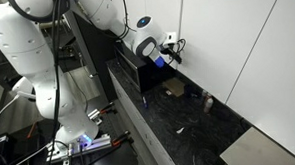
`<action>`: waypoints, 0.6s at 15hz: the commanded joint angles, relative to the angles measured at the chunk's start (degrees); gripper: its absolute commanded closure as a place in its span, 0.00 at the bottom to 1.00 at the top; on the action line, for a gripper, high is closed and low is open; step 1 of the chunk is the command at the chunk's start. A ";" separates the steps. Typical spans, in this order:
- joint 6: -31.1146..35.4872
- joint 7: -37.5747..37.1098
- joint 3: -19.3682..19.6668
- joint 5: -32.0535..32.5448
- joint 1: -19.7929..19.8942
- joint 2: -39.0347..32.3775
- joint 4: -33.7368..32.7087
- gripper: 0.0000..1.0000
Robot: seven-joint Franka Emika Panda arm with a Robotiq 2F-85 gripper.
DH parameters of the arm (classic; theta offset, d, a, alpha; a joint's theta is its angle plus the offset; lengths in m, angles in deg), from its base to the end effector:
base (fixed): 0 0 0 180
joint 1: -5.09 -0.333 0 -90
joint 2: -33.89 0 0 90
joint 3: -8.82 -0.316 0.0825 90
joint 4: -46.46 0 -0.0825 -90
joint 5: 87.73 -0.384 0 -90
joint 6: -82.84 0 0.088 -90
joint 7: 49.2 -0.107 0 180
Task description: Open the right cabinet door
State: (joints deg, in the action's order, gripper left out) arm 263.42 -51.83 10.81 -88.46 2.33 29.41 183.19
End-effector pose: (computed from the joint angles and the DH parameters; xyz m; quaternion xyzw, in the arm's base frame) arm 0.5477 0.0064 0.3671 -0.9413 0.0208 -0.3367 0.0108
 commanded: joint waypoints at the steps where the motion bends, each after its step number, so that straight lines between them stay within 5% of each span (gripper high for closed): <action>1: 0.01 -0.19 0.79 1.47 -0.32 -3.31 -4.12 0.00; 9: -0.89 -0.31 1.54 2.22 -1.09 -6.19 -7.76 0.00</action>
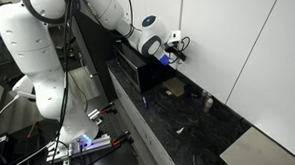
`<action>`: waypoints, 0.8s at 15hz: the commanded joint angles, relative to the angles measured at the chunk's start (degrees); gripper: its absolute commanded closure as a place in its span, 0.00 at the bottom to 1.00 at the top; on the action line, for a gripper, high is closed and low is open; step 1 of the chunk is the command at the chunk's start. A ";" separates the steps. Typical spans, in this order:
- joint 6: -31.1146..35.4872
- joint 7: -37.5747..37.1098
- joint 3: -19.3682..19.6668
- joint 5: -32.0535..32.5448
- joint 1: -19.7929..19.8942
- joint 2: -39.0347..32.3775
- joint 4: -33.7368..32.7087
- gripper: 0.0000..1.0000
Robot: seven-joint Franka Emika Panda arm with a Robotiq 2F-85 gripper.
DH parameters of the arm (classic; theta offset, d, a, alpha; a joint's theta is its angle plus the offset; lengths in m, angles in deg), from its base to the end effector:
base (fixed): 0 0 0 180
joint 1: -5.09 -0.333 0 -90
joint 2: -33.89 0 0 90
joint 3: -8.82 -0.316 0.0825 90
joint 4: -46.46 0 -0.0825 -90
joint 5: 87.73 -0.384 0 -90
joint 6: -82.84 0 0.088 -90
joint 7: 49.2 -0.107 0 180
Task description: Open the right cabinet door
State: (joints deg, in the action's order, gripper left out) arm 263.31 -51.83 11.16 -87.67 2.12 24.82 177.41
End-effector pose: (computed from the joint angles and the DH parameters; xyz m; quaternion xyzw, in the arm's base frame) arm 0.5776 0.0070 0.3665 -0.9382 0.0145 -0.3457 0.0067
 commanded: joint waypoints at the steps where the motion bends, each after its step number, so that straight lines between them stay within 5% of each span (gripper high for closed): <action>1: -0.74 -0.34 1.33 1.51 -0.99 -1.84 -2.22 0.00; 2: -0.81 -0.41 1.54 1.68 -1.15 -1.94 -2.32 0.04; 3: -0.84 -0.40 1.61 1.87 -1.21 -1.88 -2.24 0.26; 5: -0.82 -0.55 1.91 2.37 -1.49 -1.84 -2.24 0.31; 12: -0.93 -0.71 2.92 2.90 -2.36 -1.84 -2.33 0.81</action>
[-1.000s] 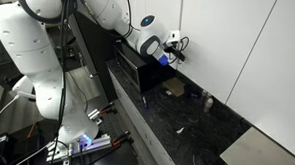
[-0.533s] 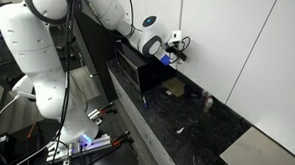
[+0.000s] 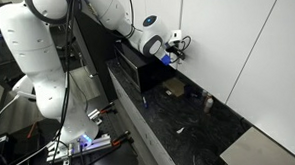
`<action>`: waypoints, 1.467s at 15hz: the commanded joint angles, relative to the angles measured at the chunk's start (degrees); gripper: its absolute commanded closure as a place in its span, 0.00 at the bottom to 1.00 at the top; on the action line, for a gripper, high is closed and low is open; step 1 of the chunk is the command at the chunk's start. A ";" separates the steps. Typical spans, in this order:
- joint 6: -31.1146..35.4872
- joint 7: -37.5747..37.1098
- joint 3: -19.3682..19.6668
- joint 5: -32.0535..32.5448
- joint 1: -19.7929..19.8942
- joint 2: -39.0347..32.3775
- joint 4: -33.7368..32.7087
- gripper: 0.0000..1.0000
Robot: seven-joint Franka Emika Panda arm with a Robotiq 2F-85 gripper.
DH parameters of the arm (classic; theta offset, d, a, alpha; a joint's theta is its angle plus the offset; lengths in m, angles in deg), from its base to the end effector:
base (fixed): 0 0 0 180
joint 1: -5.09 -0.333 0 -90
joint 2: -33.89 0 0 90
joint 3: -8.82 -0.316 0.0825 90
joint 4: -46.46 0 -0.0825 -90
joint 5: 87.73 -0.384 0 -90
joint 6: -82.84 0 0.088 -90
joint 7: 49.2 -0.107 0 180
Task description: Open the right cabinet door
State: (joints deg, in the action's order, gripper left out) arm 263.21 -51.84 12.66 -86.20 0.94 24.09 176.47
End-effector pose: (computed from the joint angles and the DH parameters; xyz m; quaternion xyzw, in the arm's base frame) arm 0.5823 0.0065 0.3663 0.9379 -0.0041 0.3468 0.0008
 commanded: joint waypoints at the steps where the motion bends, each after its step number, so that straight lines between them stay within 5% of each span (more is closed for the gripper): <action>1: -0.81 -0.66 1.52 1.44 -1.31 -1.11 -1.35 0.87; 3: -0.98 -0.67 1.80 1.64 -1.68 -0.82 -1.05 1.00; 6: -1.41 0.59 0.71 1.17 -1.22 0.22 0.07 0.97; 10: -2.58 5.82 -6.23 -3.88 3.67 2.99 2.67 0.97; 16: -7.48 29.74 -23.86 -26.03 18.81 5.24 2.35 0.97; 19: -12.26 44.00 -27.64 -38.27 23.70 6.61 1.47 0.97; 22: -17.11 55.49 -27.21 -47.38 25.76 9.01 2.26 0.97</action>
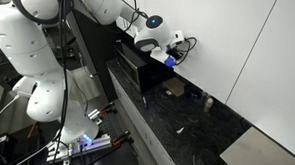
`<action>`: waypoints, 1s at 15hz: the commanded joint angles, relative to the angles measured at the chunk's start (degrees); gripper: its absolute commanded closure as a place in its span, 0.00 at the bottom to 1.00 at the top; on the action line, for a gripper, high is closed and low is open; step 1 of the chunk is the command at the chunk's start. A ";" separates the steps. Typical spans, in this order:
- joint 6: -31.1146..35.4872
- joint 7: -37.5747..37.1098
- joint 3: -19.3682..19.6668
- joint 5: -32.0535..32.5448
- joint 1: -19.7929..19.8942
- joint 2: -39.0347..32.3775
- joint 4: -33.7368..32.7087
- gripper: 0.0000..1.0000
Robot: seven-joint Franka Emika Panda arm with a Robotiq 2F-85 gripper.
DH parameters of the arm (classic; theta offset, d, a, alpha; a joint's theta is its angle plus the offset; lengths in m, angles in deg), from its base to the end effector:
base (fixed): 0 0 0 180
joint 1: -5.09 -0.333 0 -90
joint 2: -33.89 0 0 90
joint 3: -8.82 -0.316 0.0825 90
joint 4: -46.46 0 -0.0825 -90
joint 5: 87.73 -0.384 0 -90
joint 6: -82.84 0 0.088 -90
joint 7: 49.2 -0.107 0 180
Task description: Open the right cabinet door
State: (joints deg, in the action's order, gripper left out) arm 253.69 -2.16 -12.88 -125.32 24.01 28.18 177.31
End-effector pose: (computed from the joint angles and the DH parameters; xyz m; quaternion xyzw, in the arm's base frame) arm 0.5611 -0.0178 0.3707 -0.9407 -0.1124 -0.3169 0.0439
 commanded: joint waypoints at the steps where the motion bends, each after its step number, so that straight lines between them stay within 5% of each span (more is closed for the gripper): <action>1: -8.91 8.63 -1.01 -10.23 2.88 5.45 1.70 0.97; 15: -19.01 27.01 6.04 -24.61 3.89 14.33 9.72 0.97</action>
State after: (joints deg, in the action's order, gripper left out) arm 240.93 26.16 -9.47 -145.06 26.00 37.50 184.19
